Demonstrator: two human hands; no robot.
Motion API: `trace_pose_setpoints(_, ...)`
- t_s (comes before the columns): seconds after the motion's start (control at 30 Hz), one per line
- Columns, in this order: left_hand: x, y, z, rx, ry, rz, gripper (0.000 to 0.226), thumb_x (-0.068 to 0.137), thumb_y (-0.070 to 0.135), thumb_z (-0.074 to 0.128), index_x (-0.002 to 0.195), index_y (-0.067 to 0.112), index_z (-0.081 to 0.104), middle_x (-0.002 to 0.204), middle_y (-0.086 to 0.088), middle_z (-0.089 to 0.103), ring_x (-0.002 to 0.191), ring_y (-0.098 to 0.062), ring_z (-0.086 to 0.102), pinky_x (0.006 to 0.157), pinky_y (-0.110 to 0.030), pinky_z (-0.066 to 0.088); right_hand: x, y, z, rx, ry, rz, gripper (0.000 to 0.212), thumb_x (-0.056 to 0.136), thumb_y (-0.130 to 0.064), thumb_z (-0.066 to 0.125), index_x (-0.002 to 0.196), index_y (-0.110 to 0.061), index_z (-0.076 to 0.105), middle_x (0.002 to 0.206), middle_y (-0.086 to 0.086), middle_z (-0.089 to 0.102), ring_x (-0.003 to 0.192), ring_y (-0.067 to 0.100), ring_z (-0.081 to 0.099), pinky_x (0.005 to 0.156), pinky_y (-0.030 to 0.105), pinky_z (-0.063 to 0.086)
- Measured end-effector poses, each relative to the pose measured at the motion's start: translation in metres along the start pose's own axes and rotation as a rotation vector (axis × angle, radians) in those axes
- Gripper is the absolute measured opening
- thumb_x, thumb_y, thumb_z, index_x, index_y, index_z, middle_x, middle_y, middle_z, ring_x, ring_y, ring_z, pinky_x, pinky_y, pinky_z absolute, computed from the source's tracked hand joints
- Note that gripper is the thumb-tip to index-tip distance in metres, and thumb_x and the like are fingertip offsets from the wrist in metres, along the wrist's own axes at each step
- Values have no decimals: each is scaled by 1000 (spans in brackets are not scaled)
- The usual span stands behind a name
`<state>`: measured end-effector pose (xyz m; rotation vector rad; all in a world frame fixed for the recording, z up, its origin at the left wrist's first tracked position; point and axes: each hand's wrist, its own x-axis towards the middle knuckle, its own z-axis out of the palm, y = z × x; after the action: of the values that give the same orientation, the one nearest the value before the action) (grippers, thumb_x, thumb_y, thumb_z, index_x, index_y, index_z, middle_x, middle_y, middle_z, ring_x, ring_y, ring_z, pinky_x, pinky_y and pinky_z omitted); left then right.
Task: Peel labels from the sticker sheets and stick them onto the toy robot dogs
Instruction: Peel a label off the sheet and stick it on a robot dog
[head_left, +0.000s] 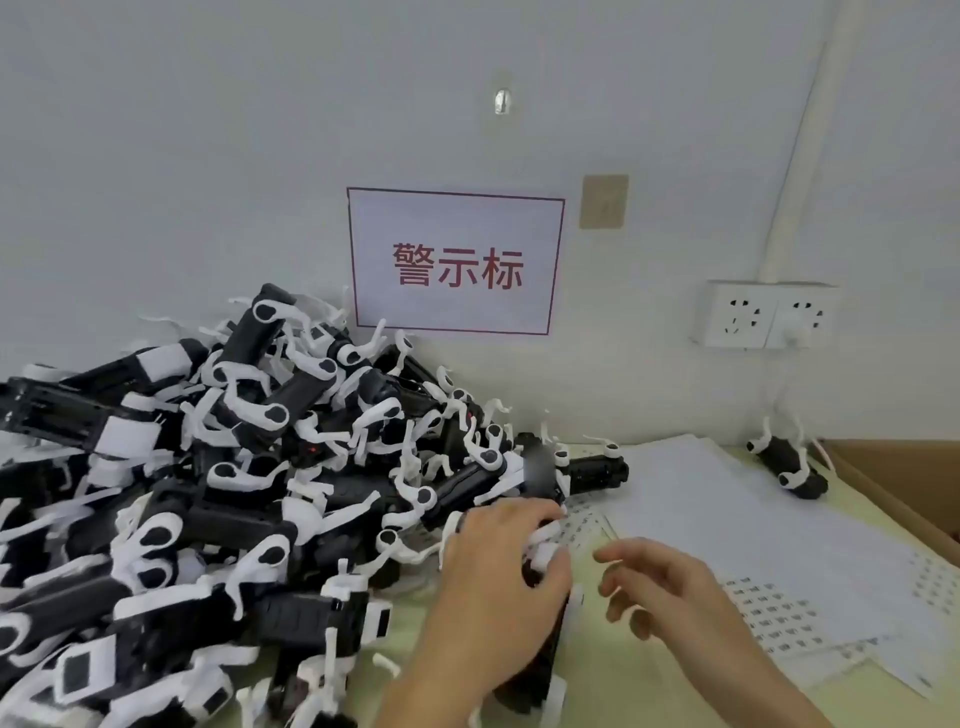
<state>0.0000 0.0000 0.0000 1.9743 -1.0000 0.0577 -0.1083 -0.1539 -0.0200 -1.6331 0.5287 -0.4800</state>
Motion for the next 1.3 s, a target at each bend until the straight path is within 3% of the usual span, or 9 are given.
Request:
trace_pose_setpoints(0.07,6,-3,10,236,-29,55,38,93,52,46,132,47,47,133,30,32,129,4,23,94,-27,14,11,4,10,-33,36,-24,28,94,6,57,89,-15,75,75,6,72,64,17,63,53,28,41)
trace_pose_setpoints(0.17,18,-18,19,435,-60,69,34,94,55,38,128,50,42,127,22,27,126,-3,23,85,-35,13,26,20,28,-94,6,-60,27,94,-1,60,91,-23,75,86,-2,74,75,13,66,59,22,47)
trace_pose_setpoints(0.33,37,-35,16,449,-26,177,31,98,33,49,122,51,42,120,14,44,113,-14,40,85,-37,24,32,36,34,-91,-65,-109,24,89,-33,56,106,-28,73,98,-2,74,92,13,68,77,22,49)
trace_pose_setpoints(0.5,55,-52,8,446,-38,264,34,105,32,42,130,52,32,126,11,39,115,-15,32,87,-36,22,32,47,36,-15,-125,-105,42,81,-30,64,120,-16,68,112,4,74,109,20,68,96,37,51)
trace_pose_setpoints(0.67,64,-62,0,427,-40,301,32,101,28,53,123,48,40,120,6,50,110,-16,42,87,-36,30,30,42,29,18,7,-116,22,92,-7,68,109,-20,71,98,2,76,92,16,72,76,21,54)
trace_pose_setpoints(0.83,59,-59,-3,404,12,269,18,98,32,59,113,42,63,122,8,42,115,-11,34,93,-34,23,29,39,12,59,183,-110,19,93,-9,65,107,-22,66,85,-3,74,70,14,72,56,19,52)
trace_pose_setpoints(0.97,49,-48,-2,411,-87,201,16,98,44,48,101,43,63,124,21,29,126,-2,23,94,-27,11,30,39,2,64,211,-61,13,92,-20,68,105,-25,67,80,-1,74,68,18,72,55,21,52)
trace_pose_setpoints(1.07,48,-37,-5,474,-109,196,17,100,45,44,104,43,61,118,24,32,119,3,23,92,-26,12,31,38,-1,13,195,-51,9,92,-26,68,102,-26,67,77,-2,74,67,18,72,56,26,54)
trace_pose_setpoints(1.3,48,-5,-31,435,-239,273,19,103,34,44,103,33,62,92,20,54,93,1,46,85,-21,39,33,34,-19,-99,131,-33,24,91,-31,68,110,-42,57,76,-3,75,65,14,72,69,33,60)
